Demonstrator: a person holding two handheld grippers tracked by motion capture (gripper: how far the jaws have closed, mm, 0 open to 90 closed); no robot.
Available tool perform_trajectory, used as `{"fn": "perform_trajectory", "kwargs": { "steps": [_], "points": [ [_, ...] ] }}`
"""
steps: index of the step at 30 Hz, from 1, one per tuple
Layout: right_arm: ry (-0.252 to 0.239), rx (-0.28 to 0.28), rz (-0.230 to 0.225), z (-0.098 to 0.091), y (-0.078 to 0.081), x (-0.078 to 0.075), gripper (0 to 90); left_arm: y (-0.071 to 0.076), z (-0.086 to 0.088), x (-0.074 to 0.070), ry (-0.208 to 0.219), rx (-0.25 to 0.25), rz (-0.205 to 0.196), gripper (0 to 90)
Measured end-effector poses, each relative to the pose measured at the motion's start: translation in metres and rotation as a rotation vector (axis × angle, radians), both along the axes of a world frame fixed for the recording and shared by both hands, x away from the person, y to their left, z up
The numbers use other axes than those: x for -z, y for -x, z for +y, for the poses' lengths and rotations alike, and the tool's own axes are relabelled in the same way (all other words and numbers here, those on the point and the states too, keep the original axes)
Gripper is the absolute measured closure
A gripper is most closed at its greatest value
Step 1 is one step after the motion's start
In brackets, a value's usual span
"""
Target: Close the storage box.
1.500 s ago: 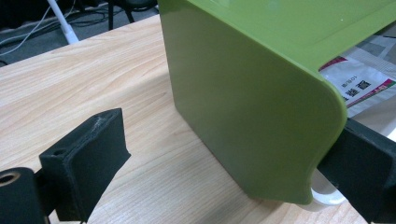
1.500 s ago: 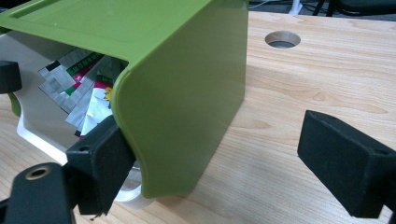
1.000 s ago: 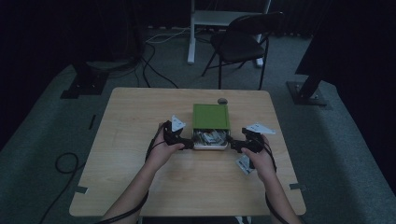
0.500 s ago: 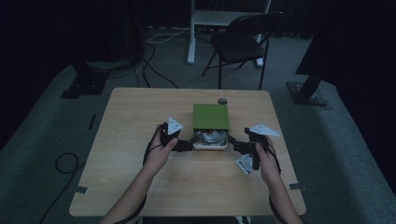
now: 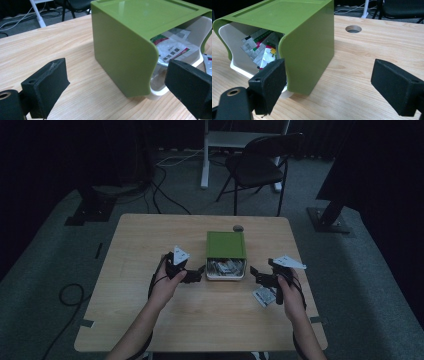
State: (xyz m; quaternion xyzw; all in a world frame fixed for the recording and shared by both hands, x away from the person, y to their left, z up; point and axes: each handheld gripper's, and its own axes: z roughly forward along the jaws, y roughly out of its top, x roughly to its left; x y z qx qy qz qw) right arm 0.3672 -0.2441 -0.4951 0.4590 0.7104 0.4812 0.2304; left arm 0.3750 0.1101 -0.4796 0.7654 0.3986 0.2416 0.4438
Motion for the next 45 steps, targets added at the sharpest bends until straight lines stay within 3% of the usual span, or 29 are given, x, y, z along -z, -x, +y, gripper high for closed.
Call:
{"fn": "perform_trajectory", "kwargs": {
  "steps": [11,12,24,45],
  "points": [
    [0.013,0.025,0.012,-0.012,0.007,0.002,12.8,0.006,0.013,0.005,-0.024,-0.027,0.007,5.3],
    [0.015,0.030,0.019,-0.016,0.008,0.003,12.8,0.008,0.019,0.007,-0.041,-0.052,0.009,5.3],
    [0.023,0.087,0.033,-0.042,0.021,0.014,12.9,0.017,0.044,0.015,-0.055,-0.099,0.024,5.3],
    [0.074,0.154,0.082,-0.078,0.047,0.037,12.9,0.034,0.094,0.044,-0.093,-0.237,0.070,5.3]
  ]
}}
